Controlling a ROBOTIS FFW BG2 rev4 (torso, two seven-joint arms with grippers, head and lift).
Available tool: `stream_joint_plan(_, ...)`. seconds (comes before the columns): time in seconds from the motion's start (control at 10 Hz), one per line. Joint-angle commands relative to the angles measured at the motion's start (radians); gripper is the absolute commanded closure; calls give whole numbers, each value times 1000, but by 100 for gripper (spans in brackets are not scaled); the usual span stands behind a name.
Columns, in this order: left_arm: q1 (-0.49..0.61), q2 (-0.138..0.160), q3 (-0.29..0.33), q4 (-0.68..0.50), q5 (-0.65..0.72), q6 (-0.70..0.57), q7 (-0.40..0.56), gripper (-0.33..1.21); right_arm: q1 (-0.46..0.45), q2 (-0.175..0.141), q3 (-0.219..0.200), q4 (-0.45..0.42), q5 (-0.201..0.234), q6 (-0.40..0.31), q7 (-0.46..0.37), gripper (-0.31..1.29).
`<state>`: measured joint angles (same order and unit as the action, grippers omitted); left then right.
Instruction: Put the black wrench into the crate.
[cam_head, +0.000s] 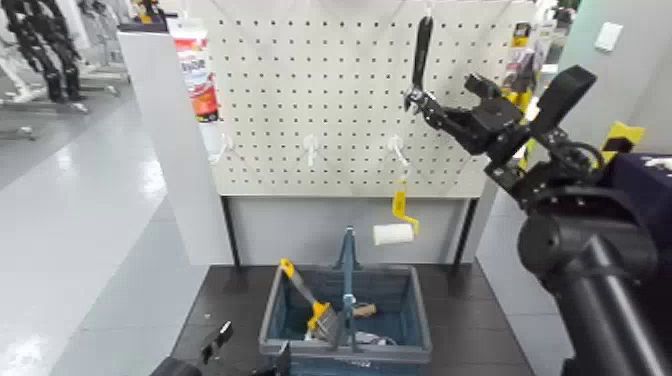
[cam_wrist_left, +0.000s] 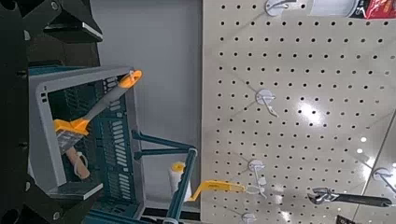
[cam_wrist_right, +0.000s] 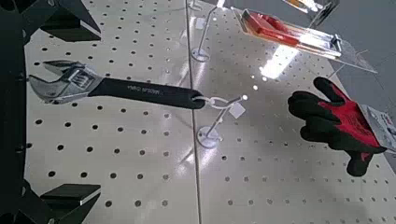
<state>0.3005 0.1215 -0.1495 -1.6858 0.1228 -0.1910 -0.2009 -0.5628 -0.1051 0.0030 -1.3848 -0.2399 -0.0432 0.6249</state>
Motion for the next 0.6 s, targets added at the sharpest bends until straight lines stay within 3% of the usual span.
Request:
stream_joint_plan(0.1, -4, 3, -4, 0, 0, -2, 0, 18, -72, -4, 25, 102, -58, -18, 55, 15)
stream_joint_plan(0.4, -8, 4, -7, 0, 0, -5, 0, 18, -132, -8, 46, 191, -119, -12, 137, 17)
stream_joint_plan(0.6, -11, 6, -10, 2, 0, -5, -2, 18, -164, -11, 55, 228, -122, 5, 177, 19)
